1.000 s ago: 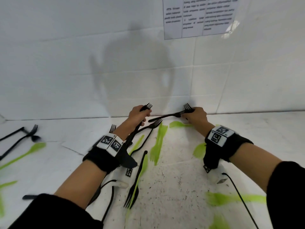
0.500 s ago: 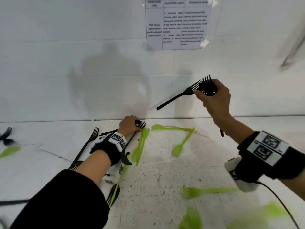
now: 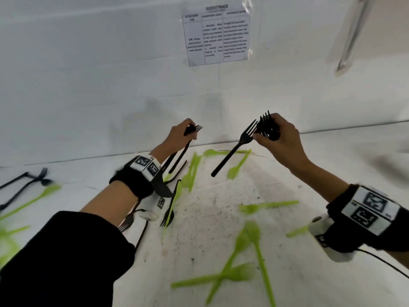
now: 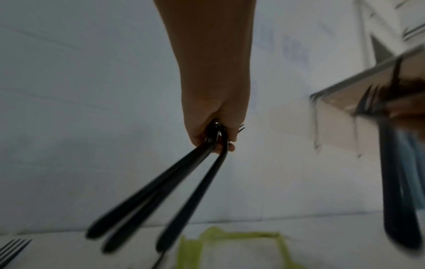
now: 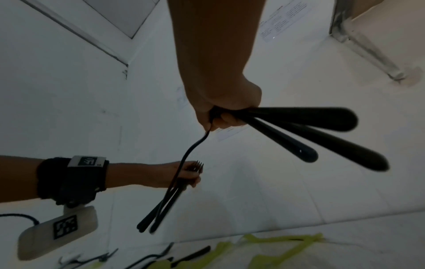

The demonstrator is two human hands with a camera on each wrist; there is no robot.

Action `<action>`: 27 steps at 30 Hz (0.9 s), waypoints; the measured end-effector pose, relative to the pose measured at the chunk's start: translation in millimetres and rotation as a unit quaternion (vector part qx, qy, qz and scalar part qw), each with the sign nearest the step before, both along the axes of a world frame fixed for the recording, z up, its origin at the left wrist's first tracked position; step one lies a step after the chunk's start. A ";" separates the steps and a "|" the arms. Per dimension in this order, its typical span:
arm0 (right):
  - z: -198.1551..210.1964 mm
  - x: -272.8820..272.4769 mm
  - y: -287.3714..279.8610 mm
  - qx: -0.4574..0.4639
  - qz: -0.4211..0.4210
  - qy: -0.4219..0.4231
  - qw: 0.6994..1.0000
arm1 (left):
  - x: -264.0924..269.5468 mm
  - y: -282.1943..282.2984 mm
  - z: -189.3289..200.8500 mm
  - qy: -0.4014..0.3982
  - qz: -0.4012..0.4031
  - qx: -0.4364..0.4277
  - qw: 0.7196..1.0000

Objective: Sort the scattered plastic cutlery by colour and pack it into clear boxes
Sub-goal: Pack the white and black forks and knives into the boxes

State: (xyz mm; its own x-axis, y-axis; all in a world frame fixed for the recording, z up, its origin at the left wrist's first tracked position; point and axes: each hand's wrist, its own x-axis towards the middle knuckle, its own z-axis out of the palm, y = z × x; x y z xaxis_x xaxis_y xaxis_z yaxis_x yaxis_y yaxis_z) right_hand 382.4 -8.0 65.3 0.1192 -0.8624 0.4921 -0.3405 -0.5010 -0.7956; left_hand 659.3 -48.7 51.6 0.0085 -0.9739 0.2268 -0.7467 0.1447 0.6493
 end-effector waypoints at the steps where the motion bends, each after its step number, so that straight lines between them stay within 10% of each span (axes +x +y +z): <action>1: -0.8 -0.6 7.0 0.008 0.019 0.004 1.000 | -8.8 13.6 13.0 0.036 -0.008 0.005 0.999; 15: -14.1 -80.9 110.6 0.163 0.224 0.074 0.958 | -187.3 196.2 -0.4 0.460 -0.107 0.301 0.828; 27: -68.9 -180.2 177.8 0.383 0.186 -0.034 0.904 | -305.5 264.5 -62.8 0.597 -0.008 0.297 0.745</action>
State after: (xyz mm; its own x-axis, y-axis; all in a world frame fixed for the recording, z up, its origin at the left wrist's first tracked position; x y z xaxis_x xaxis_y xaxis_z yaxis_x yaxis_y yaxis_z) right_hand 202.2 169.9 -3.6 0.4626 -0.8599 -0.2158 -0.1998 0.1361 -0.9703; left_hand 353.8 215.8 -11.2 -0.1531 -0.9017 -0.4043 0.4144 -0.4300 0.8021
